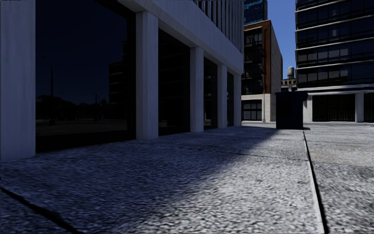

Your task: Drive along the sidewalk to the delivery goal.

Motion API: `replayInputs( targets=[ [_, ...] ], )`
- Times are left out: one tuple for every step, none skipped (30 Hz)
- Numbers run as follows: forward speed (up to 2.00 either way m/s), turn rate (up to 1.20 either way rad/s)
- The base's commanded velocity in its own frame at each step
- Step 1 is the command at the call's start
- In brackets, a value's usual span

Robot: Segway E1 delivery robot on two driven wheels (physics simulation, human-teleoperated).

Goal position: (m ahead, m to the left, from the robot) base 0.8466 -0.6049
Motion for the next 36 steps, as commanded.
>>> replayInputs(
  targets=[
    [1.85, -1.2],
    [1.85, -1.2],
    [1.85, -1.17],
    [1.85, -0.08],
    [1.85, 0.0],
    [1.85, 0.0],
    [1.85, 0.0],
    [1.85, 0.0],
    [1.85, 0.0],
    [1.85, 0.0],
    [1.85, 0.0],
    [1.85, 0.0],
    [1.78, 0.0],
    [1.59, 0.0],
    [1.44, 0.0],
    [1.26, 0.0],
    [0.93, 0.0],
    [0.06, 0.0],
    [0.0, 0.0],
    [0.0, 0.0],
    [0.0, 0.0],
    [0.0, 0.0],
    [0.0, 0.0],
    [0.0, 0.0],
    [0.0, 0.0],
    [0.0, 0.0],
    [0.0, 0.0],
    [0.0, 0.0],
    [0.0, 0.0],
    [0.0, 0.0],
    [0.0, 0.0],
    [0.0, 0.0],
    [0.0, 0.0],
    [0.0, 0.0],
    [0.0, 0.0],
    [0.0, 0.0]
  ],
)
